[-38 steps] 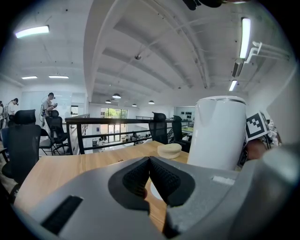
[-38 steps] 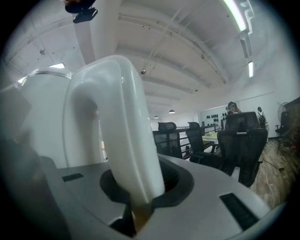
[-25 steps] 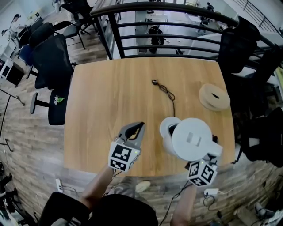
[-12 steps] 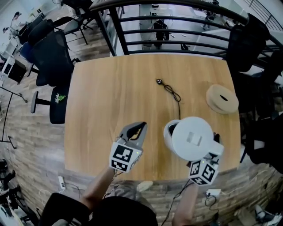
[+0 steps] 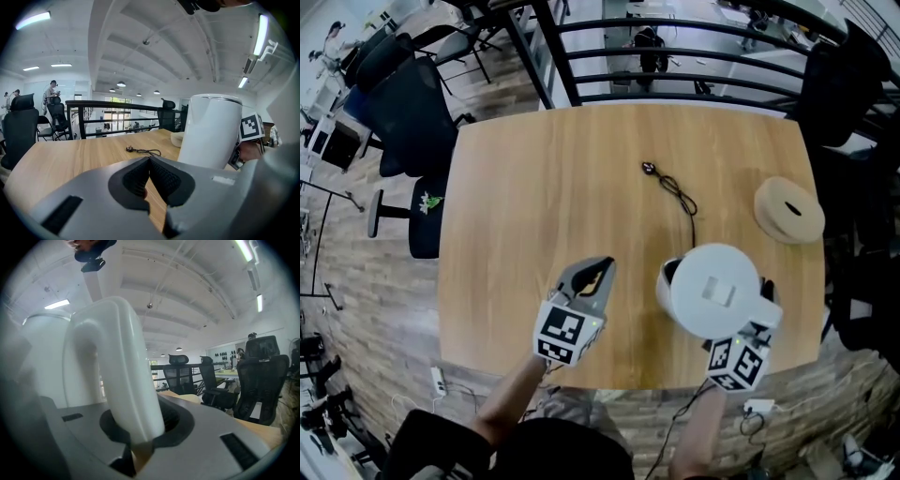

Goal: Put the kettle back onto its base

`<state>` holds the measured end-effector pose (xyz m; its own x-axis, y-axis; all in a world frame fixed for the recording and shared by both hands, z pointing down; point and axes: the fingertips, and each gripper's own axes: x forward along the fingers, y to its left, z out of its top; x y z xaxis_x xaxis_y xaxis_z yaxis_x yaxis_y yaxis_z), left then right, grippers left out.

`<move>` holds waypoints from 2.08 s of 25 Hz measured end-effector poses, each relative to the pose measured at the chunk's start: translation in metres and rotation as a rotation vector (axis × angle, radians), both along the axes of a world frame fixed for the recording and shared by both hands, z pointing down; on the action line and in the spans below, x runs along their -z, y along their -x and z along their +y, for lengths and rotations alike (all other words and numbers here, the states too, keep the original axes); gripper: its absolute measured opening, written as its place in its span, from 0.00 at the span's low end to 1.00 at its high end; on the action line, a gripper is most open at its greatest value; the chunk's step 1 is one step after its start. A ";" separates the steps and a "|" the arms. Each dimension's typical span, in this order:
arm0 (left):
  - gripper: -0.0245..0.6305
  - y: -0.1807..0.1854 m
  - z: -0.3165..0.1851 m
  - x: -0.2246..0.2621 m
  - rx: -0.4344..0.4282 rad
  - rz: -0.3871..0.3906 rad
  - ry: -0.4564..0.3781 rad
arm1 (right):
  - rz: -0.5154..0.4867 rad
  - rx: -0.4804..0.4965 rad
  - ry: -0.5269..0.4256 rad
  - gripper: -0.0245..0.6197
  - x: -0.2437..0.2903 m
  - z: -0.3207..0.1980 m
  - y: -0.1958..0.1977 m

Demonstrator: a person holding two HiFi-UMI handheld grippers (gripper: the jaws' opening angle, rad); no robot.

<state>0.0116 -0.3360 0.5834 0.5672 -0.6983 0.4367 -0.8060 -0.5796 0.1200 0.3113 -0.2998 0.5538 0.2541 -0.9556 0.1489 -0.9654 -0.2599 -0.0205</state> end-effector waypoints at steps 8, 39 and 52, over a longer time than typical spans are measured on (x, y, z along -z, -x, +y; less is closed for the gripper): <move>0.04 -0.004 -0.006 -0.011 -0.002 0.001 0.027 | 0.003 0.003 0.010 0.12 -0.012 -0.007 -0.002; 0.04 -0.013 0.000 -0.028 -0.030 -0.009 0.062 | -0.040 -0.039 0.001 0.13 -0.039 0.009 -0.018; 0.04 -0.019 0.007 -0.032 -0.040 -0.013 0.067 | -0.041 -0.034 -0.021 0.13 -0.053 0.020 -0.023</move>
